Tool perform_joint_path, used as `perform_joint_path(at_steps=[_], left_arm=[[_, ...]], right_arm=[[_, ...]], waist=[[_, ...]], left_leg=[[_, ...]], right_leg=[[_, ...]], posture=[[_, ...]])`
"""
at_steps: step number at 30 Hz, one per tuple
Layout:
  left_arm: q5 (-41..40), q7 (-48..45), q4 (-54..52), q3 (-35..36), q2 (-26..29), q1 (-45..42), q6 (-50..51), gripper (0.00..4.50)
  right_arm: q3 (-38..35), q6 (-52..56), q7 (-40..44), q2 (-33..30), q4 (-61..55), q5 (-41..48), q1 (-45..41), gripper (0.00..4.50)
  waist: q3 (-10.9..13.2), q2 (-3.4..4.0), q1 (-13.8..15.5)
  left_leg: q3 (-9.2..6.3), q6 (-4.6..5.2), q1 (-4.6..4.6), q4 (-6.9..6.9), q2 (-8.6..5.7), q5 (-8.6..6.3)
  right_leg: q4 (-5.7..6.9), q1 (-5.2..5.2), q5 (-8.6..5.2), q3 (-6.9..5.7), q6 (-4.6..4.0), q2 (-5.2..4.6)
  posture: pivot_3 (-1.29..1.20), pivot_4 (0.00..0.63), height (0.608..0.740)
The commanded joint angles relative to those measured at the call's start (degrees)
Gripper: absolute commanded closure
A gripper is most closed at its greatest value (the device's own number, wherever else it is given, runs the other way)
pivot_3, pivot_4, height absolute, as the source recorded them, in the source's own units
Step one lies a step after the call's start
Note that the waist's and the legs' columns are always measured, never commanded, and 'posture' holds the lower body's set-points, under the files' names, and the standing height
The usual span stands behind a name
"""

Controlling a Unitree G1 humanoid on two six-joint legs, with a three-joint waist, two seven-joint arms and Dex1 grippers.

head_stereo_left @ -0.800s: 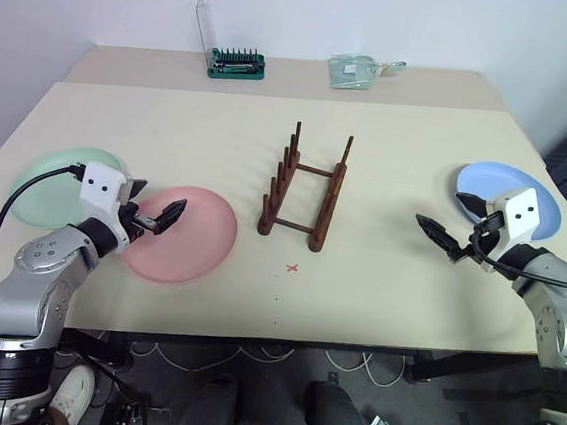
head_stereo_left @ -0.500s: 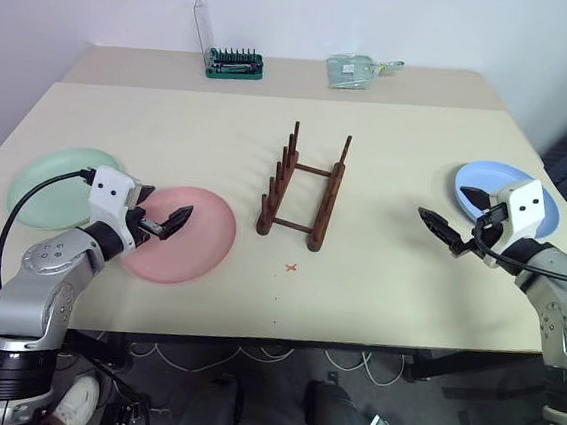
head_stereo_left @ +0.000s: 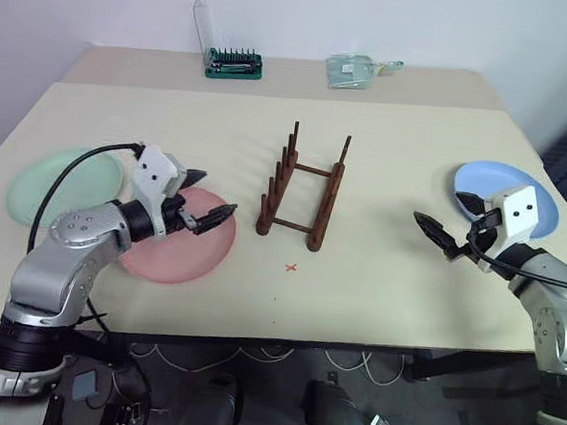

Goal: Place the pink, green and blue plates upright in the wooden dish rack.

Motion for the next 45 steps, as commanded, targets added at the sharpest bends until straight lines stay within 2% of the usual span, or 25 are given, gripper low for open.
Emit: perform_joint_path(at_steps=[1, 5, 10, 12, 15, 22, 26, 30, 37, 41, 45], left_arm=[[-2.2, -4.3, -4.1, -7.3, -0.8, -1.5, 3.3, 0.00], [-1.4, -5.0, -3.3, -11.2, -2.1, -2.2, 4.6, 0.00], [1.9, 6.4, 4.3, -13.9, -12.3, -6.4, 11.4, 0.00], [6.6, 10.4, 7.8, -17.3, -15.5, -8.4, 11.1, 0.00], [8.2, 13.4, 10.0, -19.7, -19.3, -9.4, 13.9, 0.00], [10.3, 18.9, 12.7, -18.9, -25.6, -9.8, 16.1, 0.00], [12.0, 20.2, 16.4, -18.2, -27.0, -11.2, 14.2, 0.00], [17.1, 30.6, 23.9, -13.6, -29.1, -13.6, 12.2, 0.00], [19.9, 36.7, 27.1, -10.0, -29.4, -14.8, 9.1, 0.00], [18.8, 34.1, 26.5, -10.2, -30.1, -14.7, 9.4, 0.00], [17.3, 27.1, 23.4, -14.9, -30.1, -13.5, 10.7, 0.00]], right_arm=[[-2.7, -0.9, -0.3, 0.0, -4.5, 1.2, 2.2, 0.02], [-3.9, -1.2, -1.6, 0.6, -5.8, 1.2, 4.9, 0.02], [-3.6, -2.6, -2.0, 2.1, -5.8, 1.2, 6.9, 0.02], [-3.4, -3.3, -2.0, 2.6, -5.2, 0.9, 6.9, 0.02], [-3.2, -4.4, -1.8, 2.8, -4.1, 0.6, 6.9, 0.02], [-3.4, -6.7, -0.9, 2.4, -1.1, 0.3, 6.2, 0.02], [-3.2, -7.5, -0.7, 2.4, -0.2, 0.2, 5.9, 0.02], [-3.4, -8.6, 0.2, 1.9, 1.5, 0.0, 5.6, 0.02], [-3.0, -10.2, 0.6, 2.4, 2.8, -0.5, 5.8, 0.02], [-2.6, -10.5, 0.4, 2.8, 2.7, -0.7, 5.9, 0.02], [-2.4, -10.8, 0.2, 2.9, 3.0, -0.8, 5.8, 0.02]], waist=[[0.0, 0.00, 0.0], [0.0, -0.01, 0.0], [0.0, 0.03, 0.1], [0.0, 0.01, 0.2], [0.0, 0.03, 0.1], [0.0, 0.08, 0.2], [-0.1, 0.08, 0.3], [-0.1, 0.08, 0.2], [-0.1, 0.16, -0.1], [-0.1, 0.17, 0.1], [-0.1, 0.18, 0.1]], left_leg=[[0.00, 0.00, -0.01, 0.00, 0.00, 0.00], [-0.01, 0.01, -0.01, 0.05, 0.00, 0.00], [-0.02, 0.01, 0.02, 0.08, 0.00, 0.00], [-0.03, 0.02, 0.02, 0.10, -0.03, 0.00], [-0.04, 0.02, 0.03, 0.08, -0.03, -0.01], [-0.04, 0.02, 0.05, 0.11, -0.03, 0.00], [-0.04, 0.02, 0.05, 0.14, -0.05, 0.00], [-0.04, 0.01, 0.11, 0.15, -0.05, 0.00], [0.02, 0.01, 0.28, 0.09, 0.00, 0.00], [0.01, 0.01, 0.27, 0.09, -0.02, 0.00], [0.01, 0.01, 0.25, 0.09, -0.03, 0.00]], right_leg=[[0.00, -0.01, 0.00, 0.00, 0.00, 0.00], [0.00, 0.02, 0.00, 0.00, 0.00, 0.00], [0.01, 0.07, -0.01, 0.00, 0.01, 0.01], [-0.01, 0.10, -0.01, 0.00, 0.03, 0.00], [0.01, 0.09, -0.03, -0.01, 0.06, 0.00], [0.01, 0.13, -0.03, 0.00, 0.06, 0.00], [0.00, 0.16, -0.03, 0.00, 0.07, -0.01], [0.02, 0.20, -0.03, 0.00, 0.07, -0.01], [0.04, 0.25, -0.04, 0.01, 0.08, 0.01], [0.03, 0.28, -0.05, 0.01, 0.10, 0.00], [0.03, 0.28, -0.05, 0.01, 0.11, 0.00]], posture=[[0.00, 0.150, 0.740], [0.00, 0.150, 0.740], [0.00, 0.150, 0.740], [0.00, 0.150, 0.740], [0.00, 0.150, 0.740], [0.00, 0.150, 0.740], [0.00, 0.150, 0.740], [0.00, 0.150, 0.740], [0.00, 0.150, 0.740], [0.00, 0.150, 0.740], [0.00, 0.150, 0.740]])
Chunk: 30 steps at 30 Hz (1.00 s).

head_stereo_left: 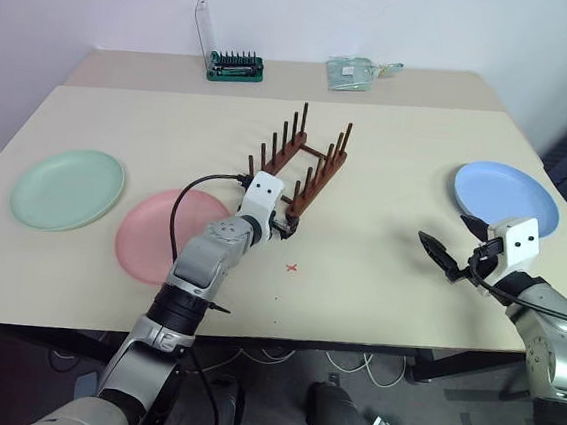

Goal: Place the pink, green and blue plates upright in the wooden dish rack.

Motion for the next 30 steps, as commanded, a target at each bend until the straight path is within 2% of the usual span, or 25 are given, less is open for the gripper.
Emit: perform_joint_path(at_steps=[1, 6, 7, 9, 14, 15, 18, 22, 26, 30], left_arm=[[-0.9, -4.3, -0.8, -3.0, -0.6, 0.7, 0.7, 0.00], [0.3, -4.3, 7.2, 0.1, -1.4, -2.9, -3.2, 0.00], [0.1, -4.4, 8.4, 0.8, -1.6, -3.3, -4.1, 0.26], [-0.3, -4.9, 9.4, 1.7, -1.7, -3.7, -5.3, 0.84], [0.0, -6.8, 8.2, 1.2, -1.5, -2.8, -5.8, 3.40], [0.1, -7.1, 7.9, 1.0, -1.5, -2.6, -5.8, 3.74], [0.8, -8.6, 7.5, 0.1, -0.5, -2.4, -6.2, 3.73], [2.0, -21.7, 4.6, -5.2, 6.2, -0.4, -18.5, 3.73], [-1.2, -36.1, 4.1, -5.4, 11.1, -0.3, -28.2, 3.73], [-0.6, -43.6, 8.5, -5.8, 13.8, -2.6, -32.8, 3.73]], right_arm=[[-0.5, -1.4, -0.2, 0.2, -0.4, 0.0, -0.6, 0.02], [-0.8, -2.4, 0.1, 0.1, 0.6, 0.0, -0.2, 0.02], [-0.9, -2.7, 0.2, 0.0, 0.8, 0.0, -0.1, 0.00], [-1.1, -3.2, 0.2, -0.1, 1.1, 0.0, 0.2, 0.00], [-1.7, -4.2, 0.1, -0.3, 1.3, 0.0, 1.0, 0.00], [-1.8, -4.3, 0.0, -0.3, 1.3, 0.1, 1.2, 0.00], [-1.9, -4.5, -0.1, -0.4, 1.2, 0.1, 1.5, 0.00], [-2.3, -4.6, -0.1, -0.5, 0.5, 0.4, 2.5, 0.00], [-2.1, -3.5, -0.7, -0.2, -1.4, 0.4, 2.9, 0.00], [-1.5, -2.2, -1.2, -0.1, -3.0, 0.4, 3.0, 0.00]], waist=[[0.0, 0.02, 0.0], [0.0, 0.01, 0.4], [0.0, 0.02, 0.3], [0.0, 0.02, 0.2], [0.0, 0.02, 0.1], [0.0, 0.04, 0.2], [0.0, 0.05, 0.1], [-0.1, 0.07, 0.1], [0.0, 0.07, 0.1], [0.0, 0.06, 0.1]], left_leg=[[0.00, 0.00, 0.00, 0.00, 0.00, 0.00], [-0.03, 0.00, -0.01, 0.05, -0.04, 0.00], [-0.03, 0.00, -0.01, 0.05, -0.04, 0.00], [-0.03, 0.00, -0.01, 0.03, -0.04, 0.00], [-0.04, 0.00, 0.00, 0.02, -0.04, 0.00], [-0.03, 0.00, 0.00, 0.03, -0.04, 0.00], [-0.04, 0.00, 0.01, 0.02, -0.04, 0.00], [-0.04, 0.00, 0.01, -0.01, -0.04, 0.00], [-0.03, 0.00, -0.03, -0.01, -0.04, 0.00], [-0.04, 0.00, -0.12, 0.00, -0.04, 0.00]], right_leg=[[0.00, 0.00, 0.00, 0.00, 0.00, 0.00], [-0.04, 0.07, -0.01, 0.00, 0.01, -0.02], [-0.04, 0.07, -0.01, -0.01, 0.01, -0.02], [-0.04, 0.07, -0.02, -0.01, 0.02, -0.02], [-0.02, 0.05, -0.02, -0.01, 0.03, -0.02], [-0.02, 0.05, -0.02, -0.01, 0.03, -0.02], [-0.03, 0.08, -0.03, -0.01, 0.04, -0.02], [-0.02, 0.05, -0.03, -0.01, 0.05, -0.02], [-0.02, 0.01, -0.03, -0.01, 0.03, -0.02], [-0.04, -0.07, -0.03, -0.01, 0.02, -0.02]], posture=[[0.00, 0.150, 0.740], [0.00, 0.150, 0.740], [0.00, 0.150, 0.740], [0.00, 0.150, 0.740], [0.00, 0.150, 0.740], [0.00, 0.150, 0.740], [0.00, 0.150, 0.740], [0.00, 0.150, 0.740], [0.00, 0.150, 0.740], [0.00, 0.150, 0.740]])
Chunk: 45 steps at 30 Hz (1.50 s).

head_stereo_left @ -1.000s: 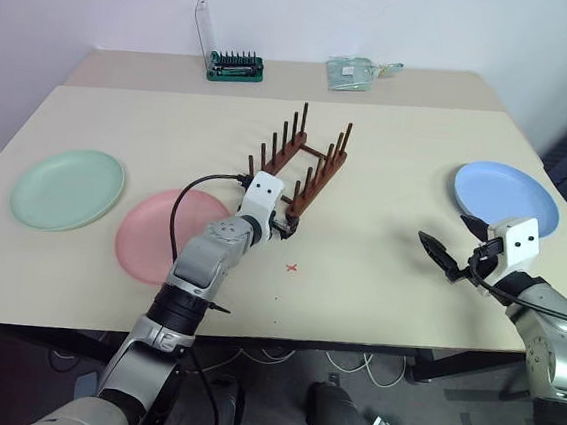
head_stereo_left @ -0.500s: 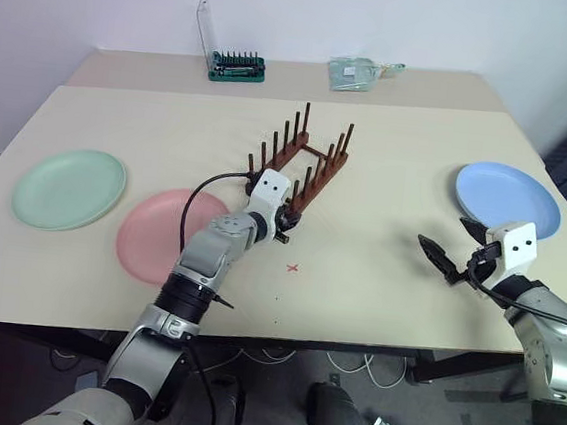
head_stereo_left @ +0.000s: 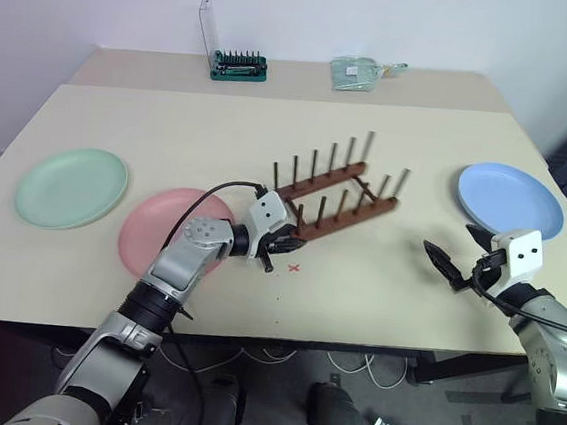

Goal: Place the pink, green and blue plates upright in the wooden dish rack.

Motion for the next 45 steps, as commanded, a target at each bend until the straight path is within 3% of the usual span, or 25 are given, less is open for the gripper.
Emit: perform_joint_path(at_steps=[1, 8, 16, 21, 24, 31, 35, 39, 45], left_arm=[[0.1, -6.2, 3.0, 0.0, 1.8, -3.8, -5.5, 3.73], [3.5, -11.4, 16.8, -0.5, 1.4, -9.6, -14.7, 3.73], [4.9, -11.6, 22.7, 1.0, 0.3, -11.3, -18.3, 0.03], [3.6, -13.0, 17.0, 2.0, 3.5, -9.0, -11.2, 0.03], [2.0, -13.5, 10.2, 3.3, 5.8, -7.1, -6.3, 0.92], [0.7, -15.2, -2.3, 3.6, 10.3, -2.6, 0.2, 4.41], [-1.3, -19.3, -9.8, 1.6, 13.0, 0.9, 3.9, 4.45], [2.9, -15.5, -10.7, -2.3, 10.7, 1.3, 4.1, 4.45], [9.5, -5.0, -9.3, -5.8, 5.0, -0.2, 8.6, 4.45]], right_arm=[[-0.5, 0.7, -0.6, -0.1, -3.8, 0.6, 0.1, 0.00], [-0.9, 3.1, -0.9, -0.5, -6.7, 0.6, 1.1, 0.00], [-1.1, 4.6, -1.1, -0.9, -9.4, 0.3, 2.7, 0.00], [0.4, 5.4, 0.7, -1.9, -11.2, 0.1, 4.5, 0.00], [2.1, 6.3, 2.5, -2.0, -12.8, 0.7, 4.9, 0.88], [5.9, 9.8, 5.6, -3.9, -15.7, 0.2, 4.9, 4.33], [10.8, 12.6, 5.9, -5.0, -17.6, -2.0, 3.9, 4.45], [15.6, 14.1, 1.6, -5.3, -13.4, -9.4, -0.3, 4.45], [19.0, 14.7, -2.1, -1.7, -7.8, -13.0, -6.0, 4.45]], waist=[[0.0, -0.01, 0.0], [0.0, -0.02, -0.1], [0.0, -0.02, -0.1], [0.0, -0.02, -0.5], [0.0, -0.02, -0.5], [0.0, -0.02, -0.1], [0.0, -0.02, -0.3], [0.0, -0.04, 0.0], [0.0, -0.07, 0.0]], left_leg=[[0.00, 0.00, -0.01, 0.00, 0.00, 0.00], [0.00, 0.02, -0.01, -0.01, 0.00, -0.01], [-0.01, 0.03, -0.01, 0.01, 0.00, -0.01], [-0.01, 0.03, -0.01, 0.00, 0.00, -0.01], [-0.02, 0.04, 0.00, -0.01, 0.02, -0.02], [-0.03, 0.04, -0.01, 0.01, 0.01, -0.02], [-0.03, 0.04, 0.00, -0.04, 0.04, -0.02], [-0.02, 0.04, -0.01, 0.05, 0.02, -0.02], [-0.06, 0.04, -0.05, 0.01, 0.01, -0.02]], right_leg=[[0.00, 0.00, 0.00, 0.00, 0.00, 0.00], [0.01, -0.02, 0.00, -0.01, 0.01, 0.00], [0.02, -0.01, 0.00, -0.01, 0.02, 0.00], [0.05, -0.03, -0.01, -0.01, 0.03, 0.00], [0.09, -0.05, -0.01, -0.01, 0.03, 0.02], [0.06, -0.03, -0.01, -0.01, 0.03, 0.01], [0.08, -0.06, -0.01, -0.01, 0.02, 0.02], [0.07, -0.02, -0.01, 0.00, 0.01, 0.01], [0.04, -0.04, -0.01, -0.02, 0.01, 0.01]], posture=[[0.00, 0.150, 0.740], [0.00, 0.150, 0.740], [0.00, 0.150, 0.740], [0.00, 0.150, 0.740], [0.00, 0.150, 0.740], [0.00, 0.150, 0.740], [0.00, 0.150, 0.740], [0.00, 0.150, 0.740], [0.00, 0.150, 0.740]])
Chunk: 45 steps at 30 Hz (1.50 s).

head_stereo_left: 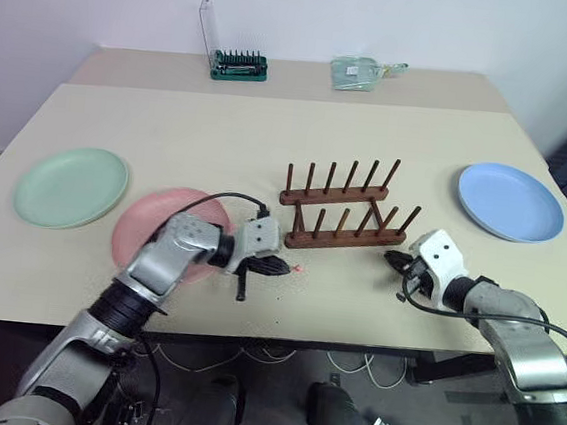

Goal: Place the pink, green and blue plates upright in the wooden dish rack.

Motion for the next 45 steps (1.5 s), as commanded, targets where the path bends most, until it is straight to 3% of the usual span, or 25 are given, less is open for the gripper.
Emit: perform_joint_path(at_steps=[1, 13, 21, 28, 32, 35, 39, 42, 45], left_arm=[[3.2, 5.8, 0.2, 0.0, -1.4, -1.2, 2.7, 4.45], [5.6, 23.4, 15.5, 5.6, -6.4, -6.3, -1.6, 4.45], [5.5, 25.3, 22.1, 6.7, -7.9, -9.1, -4.6, 4.45], [3.1, 20.6, 15.4, 7.3, -5.9, -6.5, -3.9, 4.45], [-8.6, 10.7, -0.4, 14.1, -0.5, -0.5, -0.7, 4.45], [-14.4, 10.3, -5.4, 20.4, 2.4, 1.1, 4.7, 3.64], [-19.1, 12.2, -7.6, 31.7, 10.2, 4.2, 11.5, 1.55], [-22.9, 14.6, -9.1, 39.3, 13.0, 7.7, 15.4, 0.07], [-26.4, 15.4, -11.7, 46.8, 15.4, 14.5, 19.3, 0.02]], right_arm=[[1.7, 0.5, -2.0, 1.7, 2.0, -2.3, -2.4, 4.45], [4.9, -2.8, -8.7, 7.3, 14.4, -9.2, -13.6, 4.45], [5.4, -6.0, -9.7, 9.6, 21.2, -11.0, -19.1, 4.45], [4.4, -6.6, -7.0, 7.3, 16.1, -10.0, -16.1, 4.45], [1.5, -7.5, -2.7, 3.8, 7.2, -7.1, -10.1, 4.45], [0.5, -7.2, -0.6, 2.2, 2.8, -5.8, -6.7, 4.50], [-0.6, -6.9, 1.1, 0.8, -0.6, -4.8, -3.9, 4.50], [-0.9, -6.7, 1.1, 0.8, -0.5, -4.6, -3.9, 4.50], [-0.5, -7.1, 1.3, 1.0, 0.2, -4.7, -4.3, 4.50]], waist=[[0.0, 0.00, -0.1], [-0.1, -0.03, -0.4], [-0.1, -0.03, -0.4], [-0.1, -0.03, -0.4], [0.0, 0.00, -0.5], [0.0, -0.01, -0.5], [0.0, 0.00, -0.8], [0.0, 0.00, -0.9], [0.0, -0.02, -0.8]], left_leg=[[0.00, 0.00, 0.00, 0.00, 0.00, 0.00], [0.02, -0.01, 0.26, 0.01, 0.00, 0.01], [0.02, -0.02, 0.25, -0.02, 0.00, 0.01], [0.02, -0.03, 0.23, -0.04, -0.01, 0.01], [0.01, -0.03, -0.01, -0.07, 0.01, 0.01], [-0.01, -0.04, -0.14, -0.02, 0.01, 0.02], [-0.01, -0.04, -0.03, -0.04, 0.02, 0.02], [0.00, -0.03, -0.02, -0.07, 0.03, 0.02], [-0.01, -0.03, -0.02, -0.06, 0.03, 0.02]], right_leg=[[0.01, 0.00, 0.00, 0.00, 0.00, 0.00], [0.06, 0.16, 0.02, 0.01, 0.00, 0.01], [0.06, 0.14, 0.02, 0.01, 0.00, 0.01], [0.06, 0.12, 0.02, 0.01, 0.00, 0.01], [0.08, -0.15, 0.02, 0.01, 0.00, 0.01], [0.12, -0.27, 0.03, 0.01, -0.02, 0.01], [0.12, -0.17, 0.02, 0.01, -0.01, 0.01], [0.12, -0.17, 0.01, 0.00, -0.02, 0.02], [0.08, -0.15, 0.02, 0.01, -0.02, 0.01]], posture=[[0.00, 0.150, 0.740], [0.00, 0.150, 0.740], [0.00, 0.150, 0.740], [0.00, 0.150, 0.740], [0.00, 0.150, 0.740], [0.00, 0.150, 0.740], [0.00, 0.150, 0.740], [0.00, 0.150, 0.740], [0.00, 0.150, 0.740]])
